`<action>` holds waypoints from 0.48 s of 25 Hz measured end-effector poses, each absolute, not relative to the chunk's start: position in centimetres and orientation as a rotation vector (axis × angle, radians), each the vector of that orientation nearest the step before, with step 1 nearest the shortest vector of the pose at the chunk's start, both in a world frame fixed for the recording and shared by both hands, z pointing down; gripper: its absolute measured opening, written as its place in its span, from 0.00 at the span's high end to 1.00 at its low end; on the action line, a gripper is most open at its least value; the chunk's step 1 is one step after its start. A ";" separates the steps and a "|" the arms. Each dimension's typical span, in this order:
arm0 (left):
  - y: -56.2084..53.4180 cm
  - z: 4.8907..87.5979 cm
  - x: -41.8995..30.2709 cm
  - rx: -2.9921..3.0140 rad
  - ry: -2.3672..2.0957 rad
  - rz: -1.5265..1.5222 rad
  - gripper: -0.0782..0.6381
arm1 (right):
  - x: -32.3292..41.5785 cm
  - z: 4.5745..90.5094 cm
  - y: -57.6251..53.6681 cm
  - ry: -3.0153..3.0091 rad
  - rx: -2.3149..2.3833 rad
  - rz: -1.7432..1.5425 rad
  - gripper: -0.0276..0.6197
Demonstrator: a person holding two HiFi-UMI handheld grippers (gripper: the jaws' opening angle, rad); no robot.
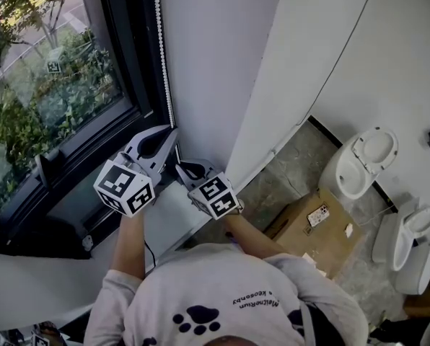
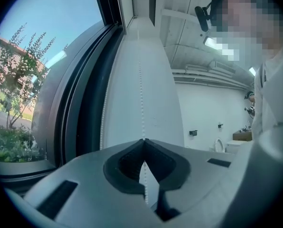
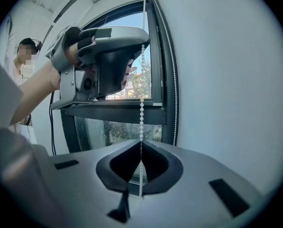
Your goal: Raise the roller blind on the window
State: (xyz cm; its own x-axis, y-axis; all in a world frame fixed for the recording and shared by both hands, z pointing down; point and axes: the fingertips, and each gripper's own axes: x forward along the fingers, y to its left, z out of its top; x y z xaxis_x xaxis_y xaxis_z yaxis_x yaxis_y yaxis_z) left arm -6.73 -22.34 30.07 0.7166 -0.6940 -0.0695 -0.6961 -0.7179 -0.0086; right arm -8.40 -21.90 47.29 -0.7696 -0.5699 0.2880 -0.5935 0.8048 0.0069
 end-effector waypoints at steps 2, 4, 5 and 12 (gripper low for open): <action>-22.3 30.4 -6.8 -2.883 1.169 0.098 0.88 | -8.3 47.6 -21.9 -2.708 0.898 0.130 0.94; -22.3 30.7 -6.8 -2.890 1.169 0.100 0.88 | -8.2 47.9 -21.9 -2.705 0.899 0.145 0.94; -22.3 30.9 -6.8 -2.894 1.168 0.103 0.88 | -8.2 48.1 -21.9 -2.705 0.900 0.154 0.94; -22.1 32.1 -6.9 -2.920 1.171 0.121 0.88 | -8.3 49.2 -21.7 -2.697 0.898 0.188 0.94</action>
State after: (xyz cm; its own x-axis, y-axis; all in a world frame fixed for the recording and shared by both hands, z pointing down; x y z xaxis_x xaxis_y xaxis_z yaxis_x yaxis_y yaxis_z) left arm -6.94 -22.07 32.10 0.7201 -0.6904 -0.0687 -0.6899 -0.7231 0.0347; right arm -8.29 -21.74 49.21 -0.7629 -0.5648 0.3146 -0.6030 0.7971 -0.0314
